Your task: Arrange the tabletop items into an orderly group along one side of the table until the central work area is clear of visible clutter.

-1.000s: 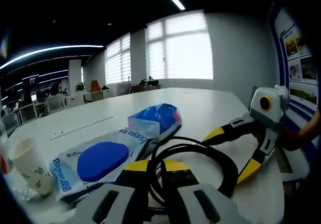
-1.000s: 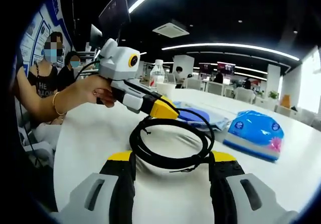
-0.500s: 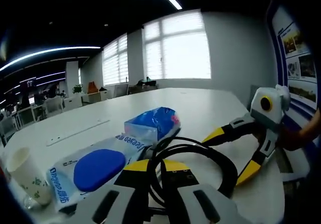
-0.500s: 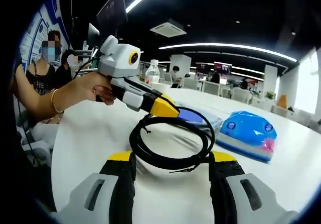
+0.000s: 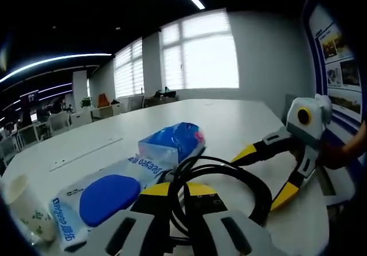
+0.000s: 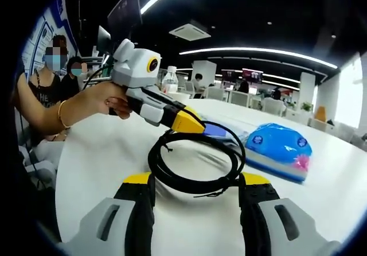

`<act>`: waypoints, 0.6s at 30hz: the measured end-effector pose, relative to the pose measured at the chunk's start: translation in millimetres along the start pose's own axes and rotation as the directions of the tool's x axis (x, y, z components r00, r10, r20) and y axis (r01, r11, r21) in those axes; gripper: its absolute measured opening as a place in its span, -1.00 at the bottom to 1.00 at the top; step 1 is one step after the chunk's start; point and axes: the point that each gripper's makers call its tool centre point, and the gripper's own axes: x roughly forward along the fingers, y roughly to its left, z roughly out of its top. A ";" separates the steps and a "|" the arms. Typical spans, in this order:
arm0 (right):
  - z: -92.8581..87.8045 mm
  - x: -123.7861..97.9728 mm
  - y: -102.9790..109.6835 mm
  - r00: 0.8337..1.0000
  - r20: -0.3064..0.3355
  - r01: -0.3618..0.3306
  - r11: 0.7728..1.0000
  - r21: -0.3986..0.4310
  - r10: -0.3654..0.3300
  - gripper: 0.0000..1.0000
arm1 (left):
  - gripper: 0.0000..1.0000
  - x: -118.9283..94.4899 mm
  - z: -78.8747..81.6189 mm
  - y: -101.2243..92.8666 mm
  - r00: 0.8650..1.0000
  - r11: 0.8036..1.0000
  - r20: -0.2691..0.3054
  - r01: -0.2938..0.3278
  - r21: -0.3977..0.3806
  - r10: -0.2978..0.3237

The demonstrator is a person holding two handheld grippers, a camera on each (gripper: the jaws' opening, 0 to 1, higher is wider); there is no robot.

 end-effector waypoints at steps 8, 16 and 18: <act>-2.9 2.2 -5.2 1.000 -0.004 0.002 1.000 0.014 -0.002 0.13 | -0.88 9.2 -7.9 3.2 1.000 1.000 -0.026 0.007 0.000 -0.007; -8.4 4.9 -6.3 1.000 -0.019 0.000 1.000 0.022 0.001 0.13 | -0.88 11.8 -12.5 4.4 0.999 1.000 -0.036 0.012 -0.003 -0.012; -9.9 5.6 -6.6 1.000 -0.025 -0.001 1.000 0.022 0.001 0.13 | -0.88 12.1 -14.0 5.1 0.999 1.000 -0.039 0.012 -0.003 -0.012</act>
